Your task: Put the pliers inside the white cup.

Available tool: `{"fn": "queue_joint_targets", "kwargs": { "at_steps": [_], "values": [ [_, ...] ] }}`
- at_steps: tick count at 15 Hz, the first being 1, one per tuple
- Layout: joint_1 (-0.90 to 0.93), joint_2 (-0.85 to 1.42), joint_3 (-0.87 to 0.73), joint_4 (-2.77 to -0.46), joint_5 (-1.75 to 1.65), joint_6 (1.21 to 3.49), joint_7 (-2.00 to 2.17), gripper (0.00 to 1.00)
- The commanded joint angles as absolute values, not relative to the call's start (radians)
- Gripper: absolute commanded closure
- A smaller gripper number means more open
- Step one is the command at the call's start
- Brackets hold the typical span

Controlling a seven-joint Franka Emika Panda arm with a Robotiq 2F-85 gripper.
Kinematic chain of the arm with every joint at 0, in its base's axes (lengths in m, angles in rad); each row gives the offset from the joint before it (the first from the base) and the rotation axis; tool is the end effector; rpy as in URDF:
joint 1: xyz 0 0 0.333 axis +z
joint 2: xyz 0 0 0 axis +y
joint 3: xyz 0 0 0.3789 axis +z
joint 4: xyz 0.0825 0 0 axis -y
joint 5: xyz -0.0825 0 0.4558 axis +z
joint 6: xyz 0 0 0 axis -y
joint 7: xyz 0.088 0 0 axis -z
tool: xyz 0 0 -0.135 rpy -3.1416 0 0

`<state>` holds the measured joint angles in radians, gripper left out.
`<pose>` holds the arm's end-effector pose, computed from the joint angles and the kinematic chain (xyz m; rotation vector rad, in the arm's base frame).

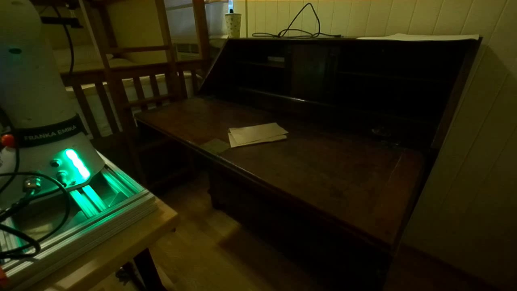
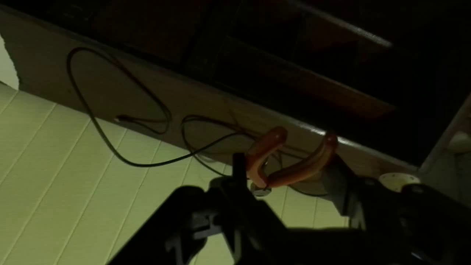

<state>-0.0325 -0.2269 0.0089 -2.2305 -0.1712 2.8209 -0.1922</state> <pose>0.6019 -0.0069 0.5757 2.6767 0.4161 1.1447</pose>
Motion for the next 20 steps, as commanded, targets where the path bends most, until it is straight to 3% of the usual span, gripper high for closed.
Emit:
{"fn": "queue_joint_targets", "kwargs": {
  "at_steps": [1,3,7,13,14,18,19,20],
  "values": [
    [0.024,-0.016,-0.085,-2.034,0.017,2.936,-0.329,0.71],
    [0.074,0.078,-0.117,-1.919,0.194,2.948,-0.439,0.71],
    [0.003,0.224,-0.009,-1.688,0.486,2.865,-0.656,0.71],
    [-0.069,0.414,0.051,-1.362,0.530,2.591,-0.701,0.71],
    [-0.038,0.326,0.024,-1.509,0.504,2.671,-0.658,0.46],
    [-0.055,0.396,0.036,-1.408,0.504,2.619,-0.674,0.46],
    [-0.048,0.394,0.030,-1.418,0.487,2.600,-0.660,0.71],
    [-0.041,0.403,0.030,-1.384,0.450,2.531,-0.677,0.71]
  ]
}}
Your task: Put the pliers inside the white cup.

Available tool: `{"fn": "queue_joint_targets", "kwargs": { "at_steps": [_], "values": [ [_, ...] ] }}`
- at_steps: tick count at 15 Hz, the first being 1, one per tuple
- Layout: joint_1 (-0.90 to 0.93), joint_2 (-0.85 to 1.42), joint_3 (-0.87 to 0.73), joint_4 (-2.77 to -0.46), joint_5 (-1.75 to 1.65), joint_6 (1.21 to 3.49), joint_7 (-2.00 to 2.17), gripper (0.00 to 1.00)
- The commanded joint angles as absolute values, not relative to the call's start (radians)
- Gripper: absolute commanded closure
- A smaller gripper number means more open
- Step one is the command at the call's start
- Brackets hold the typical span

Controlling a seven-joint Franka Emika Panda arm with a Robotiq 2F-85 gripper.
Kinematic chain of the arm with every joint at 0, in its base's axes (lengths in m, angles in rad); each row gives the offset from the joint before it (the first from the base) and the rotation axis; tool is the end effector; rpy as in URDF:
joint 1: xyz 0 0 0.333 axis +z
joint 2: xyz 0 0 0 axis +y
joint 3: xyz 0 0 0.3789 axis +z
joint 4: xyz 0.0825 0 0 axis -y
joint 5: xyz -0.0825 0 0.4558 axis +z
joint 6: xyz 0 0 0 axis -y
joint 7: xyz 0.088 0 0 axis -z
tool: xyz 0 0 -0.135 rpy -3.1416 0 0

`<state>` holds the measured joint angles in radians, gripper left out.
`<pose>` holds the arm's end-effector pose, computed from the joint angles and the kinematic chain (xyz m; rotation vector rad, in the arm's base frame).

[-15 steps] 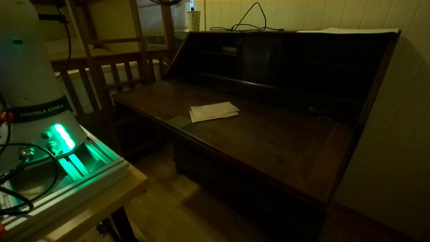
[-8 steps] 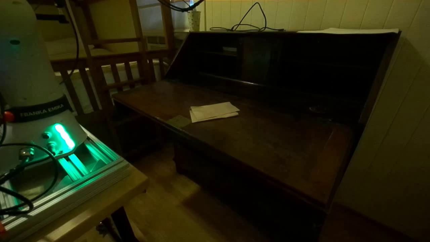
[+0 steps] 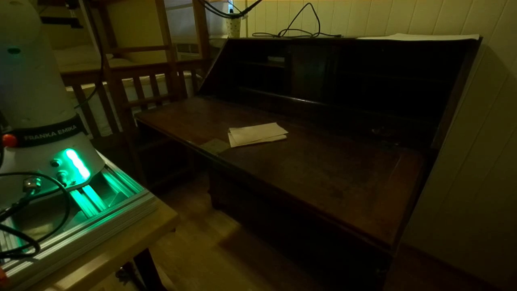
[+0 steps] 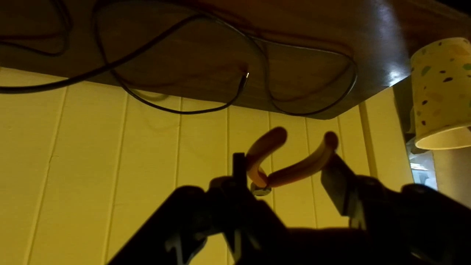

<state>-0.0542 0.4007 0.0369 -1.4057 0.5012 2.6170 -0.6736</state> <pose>0.8441 -0.0249 0.5934 -2.6891 -0.4296 -1.2931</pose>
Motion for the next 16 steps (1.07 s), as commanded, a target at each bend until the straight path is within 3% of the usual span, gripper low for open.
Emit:
{"fn": "queue_joint_targets", "kwargs": {
  "at_steps": [1,8,13,14,16],
  "values": [
    [-0.055,0.399,0.053,-1.360,0.335,2.447,-0.614,0.71],
    [0.084,0.363,0.066,-1.128,-0.060,1.887,-0.421,0.71],
    [0.178,0.492,0.046,-0.843,-0.253,1.549,-0.504,0.71],
    [0.151,0.396,0.065,-0.999,-0.178,1.627,-0.459,0.46],
    [0.165,0.435,0.060,-0.937,-0.219,1.590,-0.475,0.46]
  ]
}}
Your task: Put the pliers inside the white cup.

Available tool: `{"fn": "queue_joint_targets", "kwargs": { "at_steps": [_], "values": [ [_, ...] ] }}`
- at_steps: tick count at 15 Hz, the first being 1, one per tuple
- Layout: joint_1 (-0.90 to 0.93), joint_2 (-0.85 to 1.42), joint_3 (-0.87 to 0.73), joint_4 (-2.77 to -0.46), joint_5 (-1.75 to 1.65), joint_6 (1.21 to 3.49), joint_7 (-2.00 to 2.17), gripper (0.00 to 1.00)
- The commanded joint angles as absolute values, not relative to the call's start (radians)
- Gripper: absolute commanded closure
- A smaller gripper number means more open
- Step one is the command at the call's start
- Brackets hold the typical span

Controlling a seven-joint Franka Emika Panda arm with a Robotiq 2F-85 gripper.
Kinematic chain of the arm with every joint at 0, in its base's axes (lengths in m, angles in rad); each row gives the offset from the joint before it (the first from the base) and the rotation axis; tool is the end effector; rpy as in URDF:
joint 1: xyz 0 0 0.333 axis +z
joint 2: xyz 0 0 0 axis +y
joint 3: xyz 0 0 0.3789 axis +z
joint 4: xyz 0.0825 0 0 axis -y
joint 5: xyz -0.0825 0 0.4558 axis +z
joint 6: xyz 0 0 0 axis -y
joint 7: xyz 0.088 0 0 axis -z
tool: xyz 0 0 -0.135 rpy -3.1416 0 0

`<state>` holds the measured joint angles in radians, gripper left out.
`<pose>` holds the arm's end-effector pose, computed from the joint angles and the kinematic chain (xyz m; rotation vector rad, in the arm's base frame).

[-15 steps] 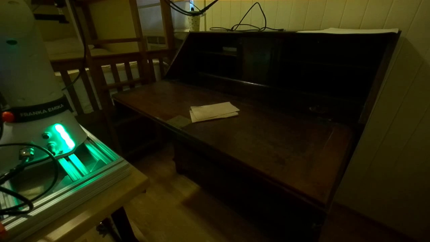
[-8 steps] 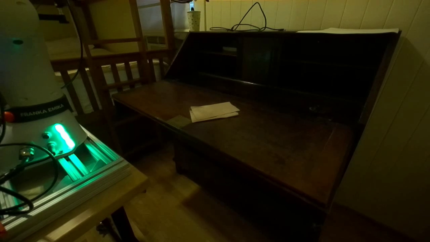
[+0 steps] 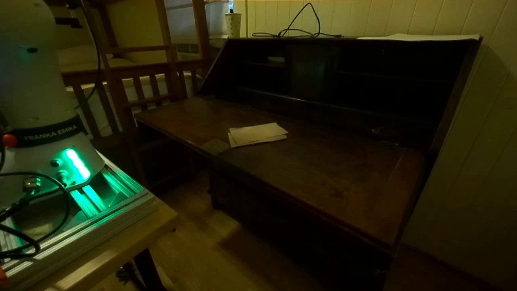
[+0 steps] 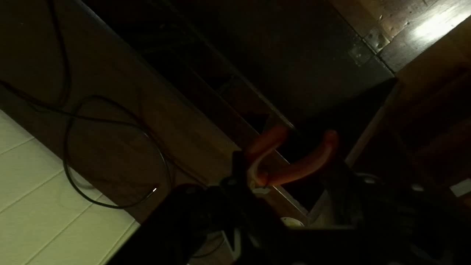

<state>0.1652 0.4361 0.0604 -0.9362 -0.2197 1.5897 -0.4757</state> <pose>0.7692 0.1325 0.7023 2.7456 0.9603 0.2788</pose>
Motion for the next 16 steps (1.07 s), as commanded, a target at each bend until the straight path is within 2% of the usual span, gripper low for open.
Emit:
{"fn": "queue_joint_targets", "kwargs": {
  "at_steps": [1,2,4,16],
  "values": [
    [0.166,0.451,0.059,-0.921,-0.225,1.588,-0.479,0.46],
    [0.160,0.452,0.058,-0.946,-0.211,1.639,-0.450,0.71],
    [0.180,0.485,0.046,-0.920,-0.281,1.706,-0.492,0.71],
    [0.395,0.734,0.004,-0.552,-0.610,1.527,-0.922,0.71]
  ]
}}
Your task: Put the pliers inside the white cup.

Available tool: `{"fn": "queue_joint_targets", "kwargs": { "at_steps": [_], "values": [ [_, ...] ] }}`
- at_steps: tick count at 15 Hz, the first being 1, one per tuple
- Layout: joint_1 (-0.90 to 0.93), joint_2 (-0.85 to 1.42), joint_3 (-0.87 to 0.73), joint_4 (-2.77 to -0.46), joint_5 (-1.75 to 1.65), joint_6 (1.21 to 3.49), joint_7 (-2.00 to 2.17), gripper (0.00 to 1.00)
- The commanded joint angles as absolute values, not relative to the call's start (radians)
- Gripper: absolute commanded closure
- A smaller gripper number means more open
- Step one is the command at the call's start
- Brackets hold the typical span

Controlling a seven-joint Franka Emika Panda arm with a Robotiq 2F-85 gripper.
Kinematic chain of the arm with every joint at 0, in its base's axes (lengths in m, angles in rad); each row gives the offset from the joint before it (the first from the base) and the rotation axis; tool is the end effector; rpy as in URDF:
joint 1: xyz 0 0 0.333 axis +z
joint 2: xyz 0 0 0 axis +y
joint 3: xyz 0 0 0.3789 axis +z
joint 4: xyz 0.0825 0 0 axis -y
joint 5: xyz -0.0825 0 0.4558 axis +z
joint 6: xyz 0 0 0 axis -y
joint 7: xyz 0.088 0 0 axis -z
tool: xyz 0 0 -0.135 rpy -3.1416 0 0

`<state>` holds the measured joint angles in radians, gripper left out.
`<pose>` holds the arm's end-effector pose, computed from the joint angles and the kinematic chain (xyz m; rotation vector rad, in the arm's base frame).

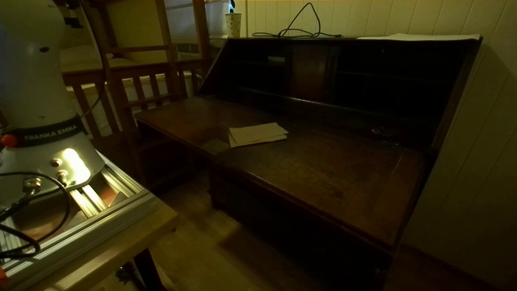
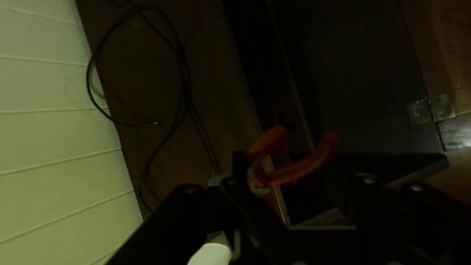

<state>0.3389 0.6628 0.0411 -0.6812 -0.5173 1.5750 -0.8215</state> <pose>0.8065 0.2334 0.6682 2.2037 1.3982 0.1473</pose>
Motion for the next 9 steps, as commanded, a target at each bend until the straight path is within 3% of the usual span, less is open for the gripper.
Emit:
{"fn": "queue_joint_targets", "kwargs": {
  "at_steps": [1,3,4,5,6,9],
  "values": [
    [0.411,0.752,-0.010,-0.536,-0.645,1.539,-0.948,0.71],
    [0.398,0.702,0.005,-0.625,-0.611,1.567,-0.900,0.71],
    [0.405,0.707,-0.001,-0.623,-0.616,1.568,-0.903,0.46],
    [0.406,0.708,0.001,-0.625,-0.615,1.568,-0.900,0.46],
    [0.404,0.708,0.001,-0.625,-0.615,1.568,-0.900,0.71],
    [0.435,0.729,-0.037,-0.614,-0.683,1.604,-0.880,0.71]
  ]
}}
